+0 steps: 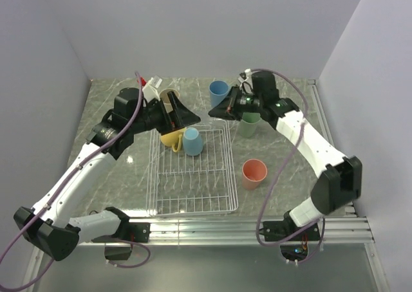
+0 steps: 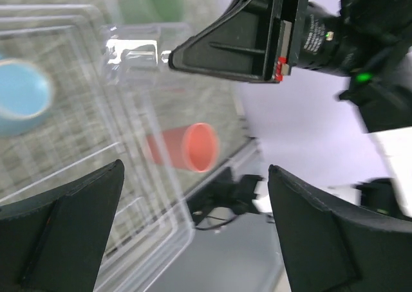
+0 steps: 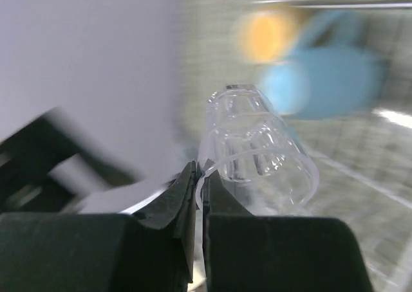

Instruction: Load the cups into the dish rack

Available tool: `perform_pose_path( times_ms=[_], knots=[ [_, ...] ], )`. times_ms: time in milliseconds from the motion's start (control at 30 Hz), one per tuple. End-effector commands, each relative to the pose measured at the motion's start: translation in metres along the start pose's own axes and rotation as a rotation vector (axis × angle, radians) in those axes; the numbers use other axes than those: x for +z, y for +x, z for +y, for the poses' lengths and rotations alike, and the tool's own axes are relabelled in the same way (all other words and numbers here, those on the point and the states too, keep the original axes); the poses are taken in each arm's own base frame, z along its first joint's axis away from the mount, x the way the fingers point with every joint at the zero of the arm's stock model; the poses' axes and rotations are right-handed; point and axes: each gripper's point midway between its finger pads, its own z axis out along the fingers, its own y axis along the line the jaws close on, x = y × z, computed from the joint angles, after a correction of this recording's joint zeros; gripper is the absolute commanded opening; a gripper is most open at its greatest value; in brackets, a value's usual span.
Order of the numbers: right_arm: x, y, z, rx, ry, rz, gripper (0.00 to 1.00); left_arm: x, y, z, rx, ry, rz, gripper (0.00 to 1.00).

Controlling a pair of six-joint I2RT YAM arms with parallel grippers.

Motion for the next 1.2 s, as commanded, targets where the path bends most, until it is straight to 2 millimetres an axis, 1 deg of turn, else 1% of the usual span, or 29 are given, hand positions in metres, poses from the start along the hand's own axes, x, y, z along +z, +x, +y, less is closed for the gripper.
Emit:
perform_pose_path(
  times_ms=[0, 67, 100, 167, 200, 233, 267, 300, 333, 367, 400, 433, 467, 600, 633, 667, 700, 767, 800, 833, 900, 933, 1033, 1133, 1167],
  knots=[
    [-0.046, 0.006, 0.099, -0.039, -0.418, 0.042, 0.0, -0.025, -0.024, -0.077, 0.054, 0.336, -0.083, 0.99],
    [-0.056, 0.01, 0.115, -0.014, -0.474, 0.074, 0.0, -0.021, -0.024, -0.073, 0.051, 0.327, -0.081, 0.99],
    [-0.064, 0.012, 0.126, -0.04, -0.526, 0.084, 0.0, -0.02, -0.024, -0.073, 0.048, 0.332, -0.079, 0.99],
    [-0.068, 0.014, 0.132, -0.029, -0.564, 0.101, 0.0, -0.019, -0.021, -0.074, 0.04, 0.352, -0.073, 0.99],
    [-0.074, 0.016, 0.14, -0.023, -0.602, 0.118, 0.0, -0.018, -0.02, -0.074, 0.026, 0.369, -0.077, 0.99],
    [-0.074, 0.018, 0.138, -0.009, -0.608, 0.126, 0.0, -0.02, -0.021, -0.074, 0.022, 0.372, -0.091, 0.99],
    [-0.076, 0.019, 0.14, 0.024, -0.618, 0.14, 0.0, -0.018, -0.021, -0.071, 0.014, 0.363, -0.099, 0.99],
    [-0.083, 0.018, 0.147, -0.001, -0.66, 0.131, 0.0, -0.018, -0.022, -0.067, 0.008, 0.345, -0.104, 1.0],
    [-0.082, 0.021, 0.145, 0.016, -0.666, 0.145, 0.0, -0.02, -0.024, -0.066, 0.01, 0.331, -0.125, 0.99],
    [-0.085, 0.022, 0.147, 0.051, -0.675, 0.16, 0.0, -0.02, -0.025, -0.064, 0.012, 0.32, -0.134, 0.99],
    [-0.091, 0.024, 0.153, 0.025, -0.716, 0.158, 0.0, -0.022, -0.026, -0.063, 0.017, 0.314, -0.144, 0.99],
    [-0.089, 0.026, 0.149, 0.042, -0.718, 0.174, 0.0, -0.026, -0.026, -0.062, 0.02, 0.309, -0.155, 0.99],
    [-0.09, 0.027, 0.149, 0.069, -0.721, 0.192, 0.0, -0.026, -0.027, -0.06, 0.018, 0.303, -0.165, 1.0],
    [-0.095, 0.035, 0.148, 0.075, -0.772, 0.226, 0.0, -0.037, -0.034, -0.057, 0.018, 0.305, -0.212, 0.99],
    [-0.095, 0.037, 0.147, 0.083, -0.781, 0.238, 0.0, -0.042, -0.035, -0.06, 0.022, 0.322, -0.227, 0.99],
    [-0.097, 0.039, 0.149, 0.121, -0.788, 0.263, 0.0, -0.041, -0.034, -0.058, 0.012, 0.325, -0.223, 0.99],
    [-0.101, 0.045, 0.152, 0.092, -0.832, 0.272, 0.0, -0.041, -0.034, -0.057, 0.011, 0.326, -0.221, 0.99],
    [-0.101, 0.046, 0.155, 0.144, -0.86, 0.306, 0.0, -0.039, -0.034, -0.056, 0.011, 0.324, -0.214, 0.99],
    [-0.104, 0.053, 0.16, 0.119, -0.893, 0.319, 0.0, -0.038, -0.034, -0.056, 0.01, 0.326, -0.211, 0.99],
    [-0.1, 0.052, 0.16, 0.131, -0.898, 0.33, 0.0, -0.038, -0.035, -0.057, 0.01, 0.329, -0.212, 0.99],
    [-0.1, 0.055, 0.167, 0.135, -0.922, 0.345, 0.0, -0.039, -0.037, -0.059, 0.014, 0.338, -0.218, 0.99],
    [-0.097, 0.059, 0.169, 0.137, -0.922, 0.36, 0.0, -0.039, -0.037, -0.061, 0.017, 0.344, -0.216, 0.98],
    [-0.091, 0.059, 0.17, 0.144, -0.912, 0.358, 0.0, -0.04, -0.038, -0.065, 0.026, 0.357, -0.213, 0.97],
    [-0.086, 0.063, 0.17, 0.143, -0.908, 0.371, 0.0, -0.04, -0.039, -0.065, 0.028, 0.354, -0.216, 0.93],
    [-0.086, 0.062, 0.169, 0.146, -0.909, 0.372, 0.0, -0.04, -0.038, -0.065, 0.031, 0.354, -0.213, 0.86]
  ],
)
